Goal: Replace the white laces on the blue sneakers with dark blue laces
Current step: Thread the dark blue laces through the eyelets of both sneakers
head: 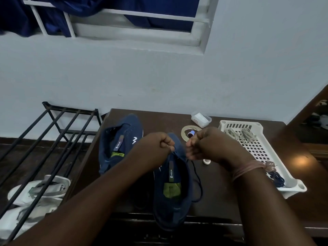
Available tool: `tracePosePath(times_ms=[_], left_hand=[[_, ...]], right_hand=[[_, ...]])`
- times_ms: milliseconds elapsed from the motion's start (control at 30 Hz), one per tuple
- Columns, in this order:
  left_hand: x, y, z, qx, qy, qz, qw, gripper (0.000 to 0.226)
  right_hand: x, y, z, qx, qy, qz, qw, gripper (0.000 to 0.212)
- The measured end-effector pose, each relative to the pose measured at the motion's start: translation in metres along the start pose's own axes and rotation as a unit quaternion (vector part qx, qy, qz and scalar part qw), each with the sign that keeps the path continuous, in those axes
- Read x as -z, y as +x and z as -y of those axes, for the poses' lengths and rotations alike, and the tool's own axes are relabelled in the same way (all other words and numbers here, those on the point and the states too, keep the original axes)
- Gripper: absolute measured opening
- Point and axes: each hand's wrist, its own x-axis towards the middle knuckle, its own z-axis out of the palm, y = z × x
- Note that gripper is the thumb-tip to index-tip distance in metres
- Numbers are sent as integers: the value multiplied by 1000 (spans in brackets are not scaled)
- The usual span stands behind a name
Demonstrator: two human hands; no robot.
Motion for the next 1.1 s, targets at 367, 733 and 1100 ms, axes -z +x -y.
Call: tracePosePath(times_ms=[367, 733, 1100], left_hand=[[-4, 6, 6, 1, -247, 63, 967, 18], [-7, 7, 3, 68, -342, 49, 936, 20], [-10, 8, 9, 122, -253, 24, 959, 15]], right_hand=[[-28, -10, 18, 171, 98, -11, 980, 18], [-39, -1, 12, 137, 222, -17, 965, 30], [-42, 6, -1, 64, 129, -28, 989, 14]])
